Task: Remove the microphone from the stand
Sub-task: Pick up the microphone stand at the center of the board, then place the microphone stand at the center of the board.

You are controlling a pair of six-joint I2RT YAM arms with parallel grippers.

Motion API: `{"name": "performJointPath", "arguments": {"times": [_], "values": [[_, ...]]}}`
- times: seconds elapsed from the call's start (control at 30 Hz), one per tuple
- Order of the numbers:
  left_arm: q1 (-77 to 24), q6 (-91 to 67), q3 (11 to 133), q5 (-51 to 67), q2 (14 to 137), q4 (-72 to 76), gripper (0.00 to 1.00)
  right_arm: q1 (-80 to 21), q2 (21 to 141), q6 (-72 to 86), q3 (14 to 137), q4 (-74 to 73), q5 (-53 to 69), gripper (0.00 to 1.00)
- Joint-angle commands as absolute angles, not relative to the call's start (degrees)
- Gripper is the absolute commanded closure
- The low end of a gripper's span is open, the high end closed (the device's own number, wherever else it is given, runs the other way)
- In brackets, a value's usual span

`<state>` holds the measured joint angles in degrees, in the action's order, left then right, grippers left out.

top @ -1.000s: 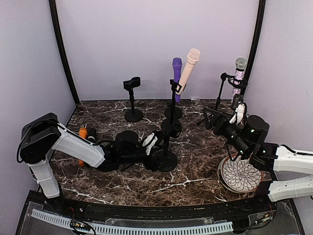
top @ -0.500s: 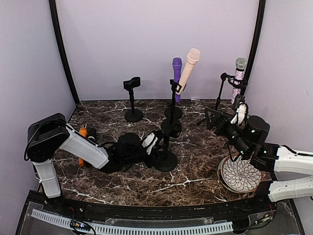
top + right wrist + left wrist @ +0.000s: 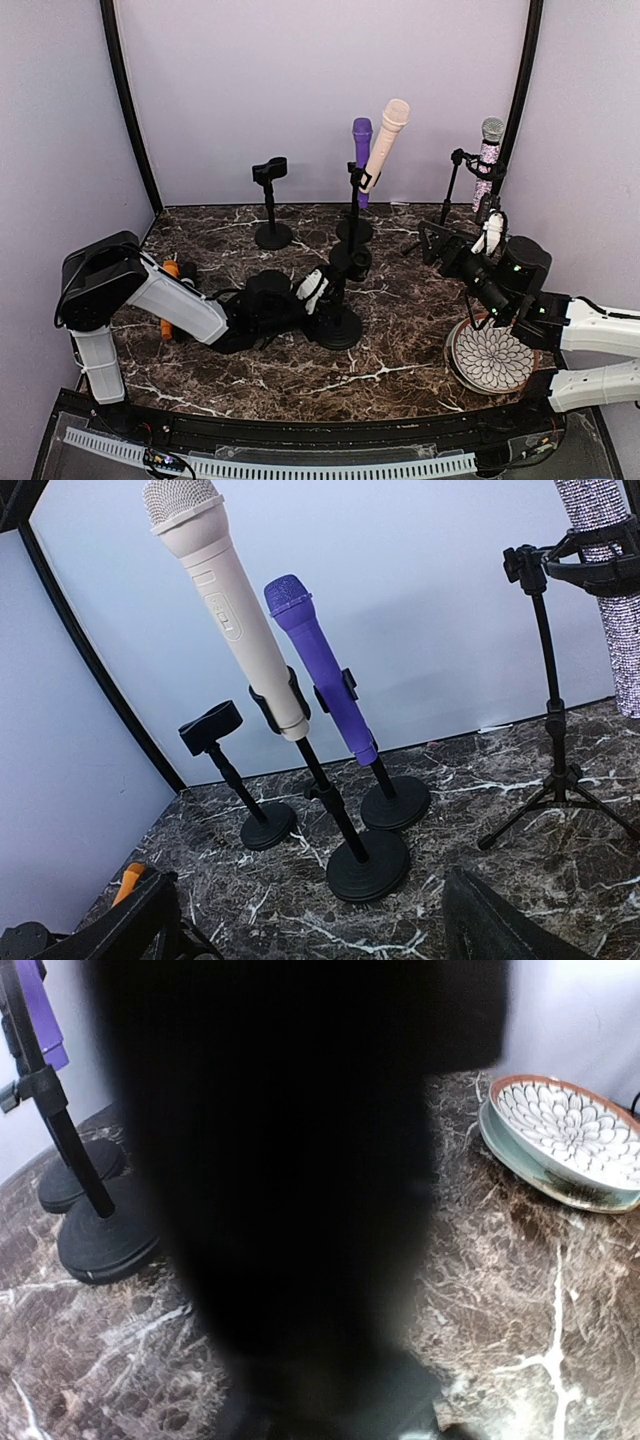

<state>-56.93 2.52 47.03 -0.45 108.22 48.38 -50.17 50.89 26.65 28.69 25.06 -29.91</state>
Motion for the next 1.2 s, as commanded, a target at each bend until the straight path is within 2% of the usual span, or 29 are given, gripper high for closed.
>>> {"name": "performJointPath", "arguments": {"times": [0.0, 0.17, 0.27, 0.33, 0.67, 0.87, 1.17], "values": [[-56.9, 2.8, 49.3, -2.4, 108.3, 49.3, 0.81, -49.6, 50.5, 26.3, 28.9, 25.3, -31.2, 0.08], [-56.9, 2.5, 47.9, -4.3, 105.9, 49.9, 0.86, -49.6, 50.3, 26.3, 28.8, 25.0, -31.2, 0.08], [-56.1, 3.5, 47.3, -7.3, 102.5, 47.6, 0.97, -49.5, 49.7, 26.2, 28.8, 24.6, -31.4, 0.08], [-54.6, 3.6, 46.2, -8.2, 99.9, 46.6, 1.00, -49.5, 49.3, 26.2, 28.6, 24.5, -31.6, 0.08], [-40.0, 6.1, 46.8, -5.2, 94.1, 39.2, 1.00, -49.4, 48.5, 26.5, 27.3, 25.5, -32.0, 0.08], [-34.2, 5.0, 51.0, -6.1, 96.5, 36.9, 1.00, -49.3, 47.5, 26.2, 26.9, 24.9, -32.3, 0.08], [-30.7, 1.8, 56.2, -4.3, 102.7, 39.3, 1.00, -48.9, 45.7, 25.7, 26.4, 24.3, -33.4, 0.08]]}}
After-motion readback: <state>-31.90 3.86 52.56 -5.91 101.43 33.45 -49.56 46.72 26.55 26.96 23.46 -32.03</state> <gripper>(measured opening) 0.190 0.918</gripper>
